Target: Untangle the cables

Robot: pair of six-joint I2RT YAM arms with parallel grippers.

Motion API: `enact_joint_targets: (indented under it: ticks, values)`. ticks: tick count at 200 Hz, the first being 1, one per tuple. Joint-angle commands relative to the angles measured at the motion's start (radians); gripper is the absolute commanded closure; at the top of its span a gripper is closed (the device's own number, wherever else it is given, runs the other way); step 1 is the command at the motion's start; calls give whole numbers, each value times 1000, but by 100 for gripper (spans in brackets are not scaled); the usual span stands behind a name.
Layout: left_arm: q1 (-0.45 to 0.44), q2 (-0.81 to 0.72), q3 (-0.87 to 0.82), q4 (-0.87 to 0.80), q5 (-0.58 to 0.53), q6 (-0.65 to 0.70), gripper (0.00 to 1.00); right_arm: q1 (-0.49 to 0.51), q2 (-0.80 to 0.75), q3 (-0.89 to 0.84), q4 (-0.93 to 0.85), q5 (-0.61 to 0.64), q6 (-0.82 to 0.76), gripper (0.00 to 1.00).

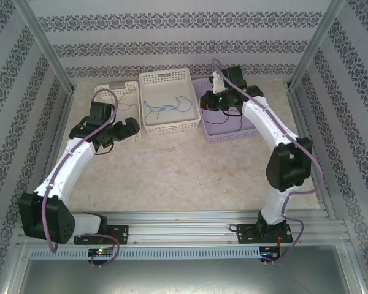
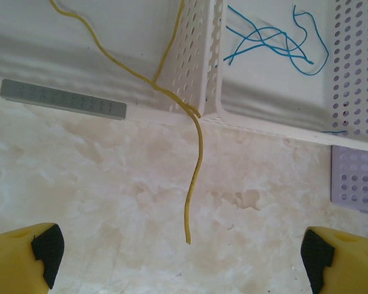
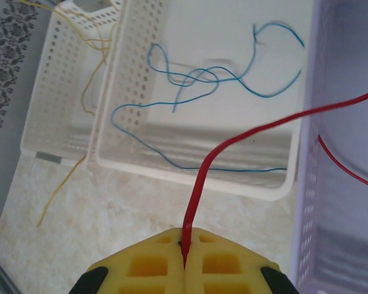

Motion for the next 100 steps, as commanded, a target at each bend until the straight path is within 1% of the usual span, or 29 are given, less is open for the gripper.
enact_joint_targets:
  ticks: [1,29,56,70,78,82,93,100]
  values:
    - [5,-31,-9,22,1,4,0,-40,68,-4,96,-65,14,100]
    - [5,-30,-7,23,-5,5,0,-41,124,13,90,-26,-4,100]
    - [5,-24,-7,23,-3,4,0,-47,159,25,95,-40,0,100]
    - [5,-24,-5,21,-6,6,0,-48,164,30,86,-30,0,86]
    - [6,-27,-4,16,-10,7,0,-47,159,30,83,-22,-2,74]
    - [6,-27,-4,15,-11,9,0,-47,154,28,84,-17,-4,74]
    - [6,-29,-5,16,-13,10,0,-47,124,14,98,15,-5,76]
    - [6,-30,-5,15,-16,11,0,-47,101,4,106,34,0,75]
